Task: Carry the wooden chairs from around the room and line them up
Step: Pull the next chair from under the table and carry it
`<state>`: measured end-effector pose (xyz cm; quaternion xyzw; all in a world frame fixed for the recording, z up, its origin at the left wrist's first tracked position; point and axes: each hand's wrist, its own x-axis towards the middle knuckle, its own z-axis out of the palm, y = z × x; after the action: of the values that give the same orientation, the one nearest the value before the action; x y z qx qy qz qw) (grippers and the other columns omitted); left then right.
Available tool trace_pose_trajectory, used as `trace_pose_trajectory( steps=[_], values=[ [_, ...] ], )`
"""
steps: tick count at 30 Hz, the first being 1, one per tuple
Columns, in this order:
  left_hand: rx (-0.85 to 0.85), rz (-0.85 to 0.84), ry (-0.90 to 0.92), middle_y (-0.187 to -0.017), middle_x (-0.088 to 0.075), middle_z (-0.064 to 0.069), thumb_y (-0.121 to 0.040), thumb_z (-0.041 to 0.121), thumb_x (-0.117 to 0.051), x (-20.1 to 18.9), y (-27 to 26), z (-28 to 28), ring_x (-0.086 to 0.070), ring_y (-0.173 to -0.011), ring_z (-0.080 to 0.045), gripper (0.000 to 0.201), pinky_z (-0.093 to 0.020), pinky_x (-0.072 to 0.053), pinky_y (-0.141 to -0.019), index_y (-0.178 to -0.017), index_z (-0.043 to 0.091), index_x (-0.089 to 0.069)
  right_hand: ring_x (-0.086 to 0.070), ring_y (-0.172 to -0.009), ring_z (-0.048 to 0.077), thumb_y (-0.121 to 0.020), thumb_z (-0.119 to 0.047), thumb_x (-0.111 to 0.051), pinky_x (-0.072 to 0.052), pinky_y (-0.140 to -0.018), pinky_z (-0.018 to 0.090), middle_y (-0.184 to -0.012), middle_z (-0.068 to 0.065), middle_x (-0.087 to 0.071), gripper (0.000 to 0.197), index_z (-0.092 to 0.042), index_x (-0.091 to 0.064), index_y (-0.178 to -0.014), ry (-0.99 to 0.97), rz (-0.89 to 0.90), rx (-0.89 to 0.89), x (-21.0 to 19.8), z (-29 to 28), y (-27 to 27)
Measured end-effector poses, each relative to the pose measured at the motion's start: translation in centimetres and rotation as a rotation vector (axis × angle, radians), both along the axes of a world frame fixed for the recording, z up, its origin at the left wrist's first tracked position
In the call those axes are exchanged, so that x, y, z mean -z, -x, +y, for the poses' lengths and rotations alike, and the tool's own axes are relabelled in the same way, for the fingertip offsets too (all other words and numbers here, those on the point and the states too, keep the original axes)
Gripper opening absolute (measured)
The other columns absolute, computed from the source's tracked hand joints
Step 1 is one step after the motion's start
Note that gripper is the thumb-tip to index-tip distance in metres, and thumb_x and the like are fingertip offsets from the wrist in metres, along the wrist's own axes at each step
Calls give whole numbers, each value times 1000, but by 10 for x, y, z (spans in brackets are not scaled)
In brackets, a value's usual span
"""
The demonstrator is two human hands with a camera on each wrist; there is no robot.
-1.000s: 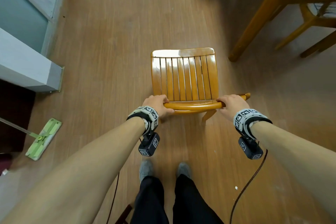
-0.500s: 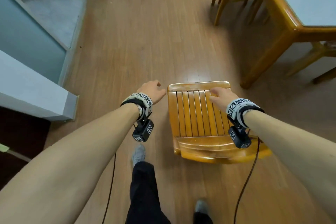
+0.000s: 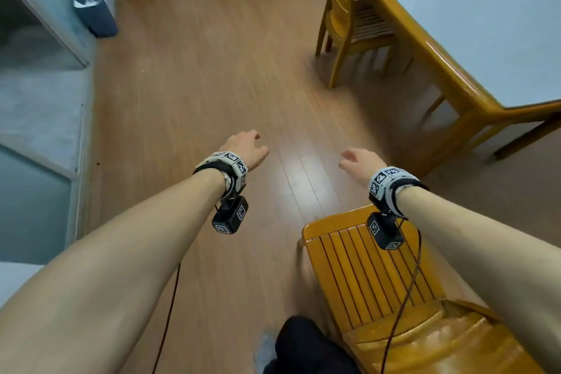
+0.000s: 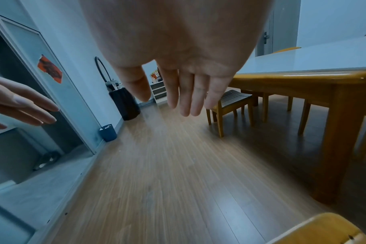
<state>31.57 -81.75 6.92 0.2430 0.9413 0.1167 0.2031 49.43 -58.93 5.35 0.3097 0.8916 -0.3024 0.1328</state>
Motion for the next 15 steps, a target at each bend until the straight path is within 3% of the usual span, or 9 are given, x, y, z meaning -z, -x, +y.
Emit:
trace_pose_trajectory(
  steps=[8, 15],
  values=[
    [84, 14, 9, -144, -50, -9, -91, 38, -50, -6, 201, 101, -49, -129, -30, 55, -39, -42, -101, -143, 17, -46, -54, -127, 25, -95, -34, -52, -43, -103, 34, -143, 6, -56, 51, -14, -52, -142, -64, -9, 92, 11, 94, 187],
    [115, 63, 33, -141, -53, -9, -92, 37, -50, -40, 392, 206, -51, -127, -29, 52, -37, -41, -101, -140, 16, -49, -54, -127, 27, -94, -35, -53, -42, -104, 35, -142, 7, -57, 51, -15, -53, -141, -52, 19, 182, -6, 201, 355]
  ],
)
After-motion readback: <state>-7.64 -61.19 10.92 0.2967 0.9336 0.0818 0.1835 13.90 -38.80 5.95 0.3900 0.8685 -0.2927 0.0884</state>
